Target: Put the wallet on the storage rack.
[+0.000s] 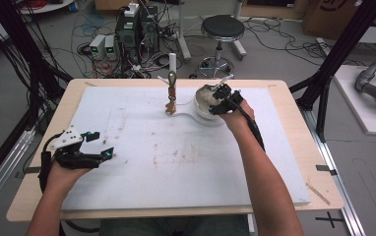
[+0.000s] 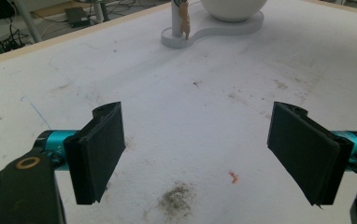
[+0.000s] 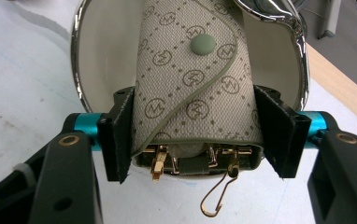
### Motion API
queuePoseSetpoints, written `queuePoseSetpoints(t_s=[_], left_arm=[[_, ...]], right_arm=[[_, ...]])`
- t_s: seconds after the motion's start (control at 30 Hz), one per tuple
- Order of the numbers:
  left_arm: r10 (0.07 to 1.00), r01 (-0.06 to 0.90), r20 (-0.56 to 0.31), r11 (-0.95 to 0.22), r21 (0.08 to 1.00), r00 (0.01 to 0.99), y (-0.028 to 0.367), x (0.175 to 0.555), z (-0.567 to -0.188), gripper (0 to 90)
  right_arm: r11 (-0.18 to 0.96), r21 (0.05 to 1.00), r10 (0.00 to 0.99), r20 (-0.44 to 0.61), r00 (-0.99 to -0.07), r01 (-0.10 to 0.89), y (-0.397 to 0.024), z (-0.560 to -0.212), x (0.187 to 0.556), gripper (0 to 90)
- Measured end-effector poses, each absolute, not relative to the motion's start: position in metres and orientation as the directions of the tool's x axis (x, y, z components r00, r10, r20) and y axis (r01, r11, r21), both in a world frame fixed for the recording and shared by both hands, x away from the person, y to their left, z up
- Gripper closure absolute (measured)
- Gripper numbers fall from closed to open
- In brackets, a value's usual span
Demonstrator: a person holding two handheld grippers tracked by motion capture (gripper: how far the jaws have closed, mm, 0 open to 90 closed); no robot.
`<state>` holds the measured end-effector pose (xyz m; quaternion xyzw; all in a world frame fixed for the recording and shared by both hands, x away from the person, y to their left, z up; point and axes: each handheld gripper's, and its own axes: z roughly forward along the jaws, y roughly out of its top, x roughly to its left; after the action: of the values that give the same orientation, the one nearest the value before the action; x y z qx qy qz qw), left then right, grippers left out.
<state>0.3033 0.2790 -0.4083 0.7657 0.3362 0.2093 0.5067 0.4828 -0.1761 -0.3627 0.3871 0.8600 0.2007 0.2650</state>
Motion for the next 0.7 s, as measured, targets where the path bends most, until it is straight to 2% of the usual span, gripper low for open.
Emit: queuePoseSetpoints(t_s=[0.17,0.3,0.6,0.7], left_arm=[[0.726,0.302,-0.02,-0.261,0.917,0.688,0.278,0.303,-0.408,19.1],[0.725,0.303,-0.019,-0.264,0.916,0.688,0.278,0.303,-0.408,19.1],[0.72,0.299,-0.016,-0.266,0.916,0.693,0.277,0.303,-0.408,19.1],[0.72,0.297,-0.017,-0.265,0.918,0.694,0.275,0.303,-0.407,19.1]], right_arm=[[0.606,0.555,0.783,-0.29,-0.55,0.57,-0.175,-0.367,0.485,32.7],[0.587,0.588,0.797,-0.297,-0.526,0.557,-0.178,-0.364,0.485,20.5],[0.525,0.654,0.814,-0.2,-0.545,0.545,-0.195,-0.345,0.465,19.6],[0.522,0.703,0.804,-0.215,-0.555,0.483,-0.203,-0.341,0.449,19.7]])
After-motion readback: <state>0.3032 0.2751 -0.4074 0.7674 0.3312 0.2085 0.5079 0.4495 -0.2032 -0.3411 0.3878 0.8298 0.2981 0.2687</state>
